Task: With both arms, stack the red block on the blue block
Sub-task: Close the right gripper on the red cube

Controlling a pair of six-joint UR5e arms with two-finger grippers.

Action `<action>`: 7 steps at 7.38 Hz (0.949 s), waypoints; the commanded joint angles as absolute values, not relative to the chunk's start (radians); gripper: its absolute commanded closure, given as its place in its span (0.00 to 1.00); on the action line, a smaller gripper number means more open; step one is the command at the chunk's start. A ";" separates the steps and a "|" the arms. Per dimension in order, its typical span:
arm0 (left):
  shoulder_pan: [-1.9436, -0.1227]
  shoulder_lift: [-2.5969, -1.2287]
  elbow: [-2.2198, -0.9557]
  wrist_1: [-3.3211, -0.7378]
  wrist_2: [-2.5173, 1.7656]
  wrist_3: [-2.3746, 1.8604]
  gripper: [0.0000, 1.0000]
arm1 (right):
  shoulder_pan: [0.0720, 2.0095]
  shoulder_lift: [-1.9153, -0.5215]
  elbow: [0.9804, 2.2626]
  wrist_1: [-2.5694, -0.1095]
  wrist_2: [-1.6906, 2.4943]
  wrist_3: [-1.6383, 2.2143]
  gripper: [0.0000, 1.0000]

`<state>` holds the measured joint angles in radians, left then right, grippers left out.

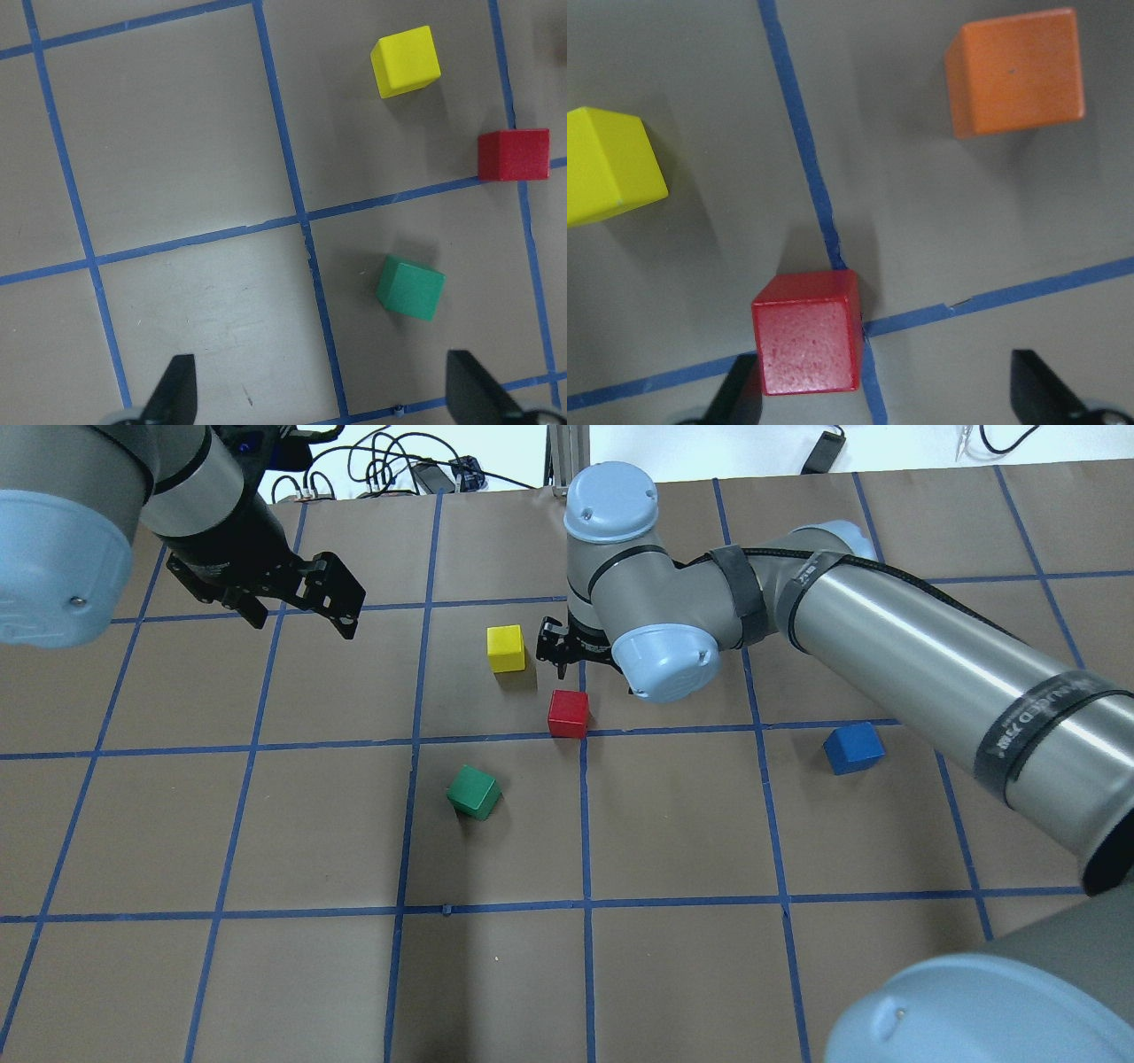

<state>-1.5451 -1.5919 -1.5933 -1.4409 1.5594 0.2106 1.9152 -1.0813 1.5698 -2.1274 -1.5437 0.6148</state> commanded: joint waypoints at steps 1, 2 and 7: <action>-1.545 -1.580 -1.600 -1.442 1.556 0.210 0.00 | 1.942 -1.034 1.568 -2.160 -1.539 0.653 0.00; -1.545 -1.580 -1.600 -1.440 1.549 0.209 0.00 | 1.953 -1.011 1.568 -2.177 -1.537 0.653 0.00; -1.545 -1.582 -1.600 -1.437 1.549 0.209 0.00 | 1.959 -0.991 1.575 -2.197 -1.537 0.650 0.66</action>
<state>-1.5447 -1.5814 -1.6007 -1.4380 1.5495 0.2082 1.9584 -0.9924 1.5745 -2.1942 -1.5377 0.6534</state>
